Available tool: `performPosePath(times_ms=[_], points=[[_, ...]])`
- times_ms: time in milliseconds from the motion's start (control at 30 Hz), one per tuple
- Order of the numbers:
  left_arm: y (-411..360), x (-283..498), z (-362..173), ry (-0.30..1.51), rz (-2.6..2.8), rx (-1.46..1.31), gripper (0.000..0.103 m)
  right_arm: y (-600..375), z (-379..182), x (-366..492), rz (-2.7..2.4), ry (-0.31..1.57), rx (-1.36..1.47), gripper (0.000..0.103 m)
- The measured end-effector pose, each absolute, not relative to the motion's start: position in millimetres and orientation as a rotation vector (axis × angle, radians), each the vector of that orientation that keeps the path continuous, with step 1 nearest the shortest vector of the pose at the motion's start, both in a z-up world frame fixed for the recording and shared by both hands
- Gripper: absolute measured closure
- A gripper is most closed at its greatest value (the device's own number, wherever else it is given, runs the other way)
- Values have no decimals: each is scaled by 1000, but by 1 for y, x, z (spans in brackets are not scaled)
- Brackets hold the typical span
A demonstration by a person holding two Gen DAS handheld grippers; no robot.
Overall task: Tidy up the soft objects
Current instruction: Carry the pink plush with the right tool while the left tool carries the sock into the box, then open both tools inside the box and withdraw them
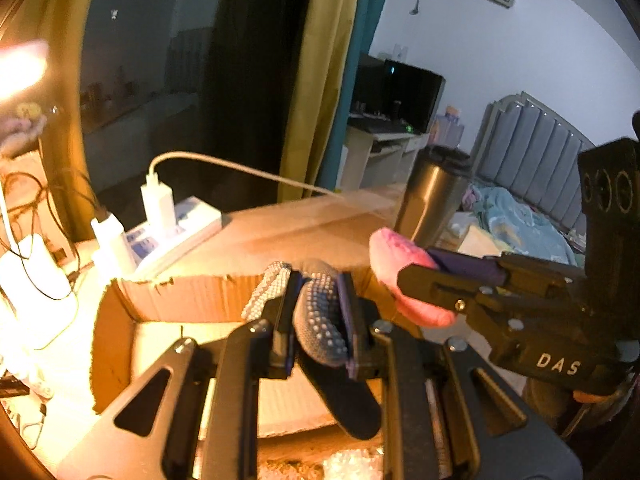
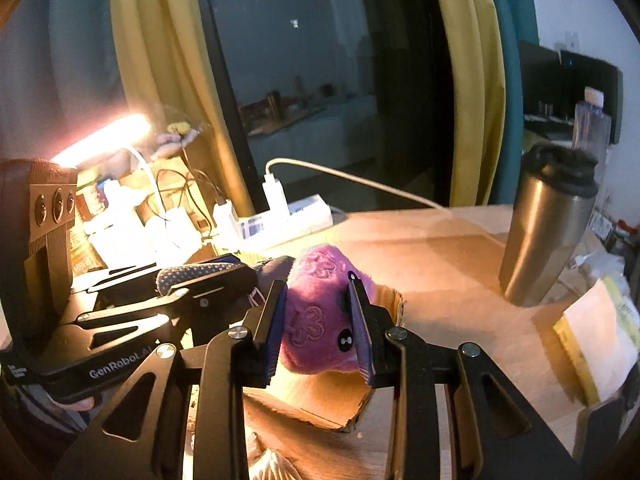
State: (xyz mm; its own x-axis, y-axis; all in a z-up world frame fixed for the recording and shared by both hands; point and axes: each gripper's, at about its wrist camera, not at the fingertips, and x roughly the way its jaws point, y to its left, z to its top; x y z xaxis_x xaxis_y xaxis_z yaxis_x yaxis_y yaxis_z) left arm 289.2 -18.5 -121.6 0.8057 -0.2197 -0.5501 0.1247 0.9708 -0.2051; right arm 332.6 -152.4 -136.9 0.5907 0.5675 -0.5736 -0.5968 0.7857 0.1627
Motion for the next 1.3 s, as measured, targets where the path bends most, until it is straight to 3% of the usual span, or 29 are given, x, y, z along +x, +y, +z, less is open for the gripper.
performPosePath(times_ms=[167,233,400,467,500,533,933,1300], points=[[-19,300,-139,662,-198,-176,83,-147,-149,340,671,695,-47,70],[-17,305,-147,694,-202,-193,78,-146,-153,342,668,711,-43,69],[-14,311,-158,744,-180,-199,74,-147,-154,344,646,732,-40,55],[-15,310,-159,753,-182,-187,60,-151,-153,342,636,729,-35,53],[-16,307,-159,755,-180,-179,44,-152,-152,341,631,727,-33,53],[-17,305,-158,755,-180,-172,42,-153,-152,340,624,728,-31,53],[-4,251,-125,650,-145,-167,42,-163,-128,290,581,666,-62,52],[3,195,-102,576,-120,-152,41,-171,-112,243,539,624,-99,45]])
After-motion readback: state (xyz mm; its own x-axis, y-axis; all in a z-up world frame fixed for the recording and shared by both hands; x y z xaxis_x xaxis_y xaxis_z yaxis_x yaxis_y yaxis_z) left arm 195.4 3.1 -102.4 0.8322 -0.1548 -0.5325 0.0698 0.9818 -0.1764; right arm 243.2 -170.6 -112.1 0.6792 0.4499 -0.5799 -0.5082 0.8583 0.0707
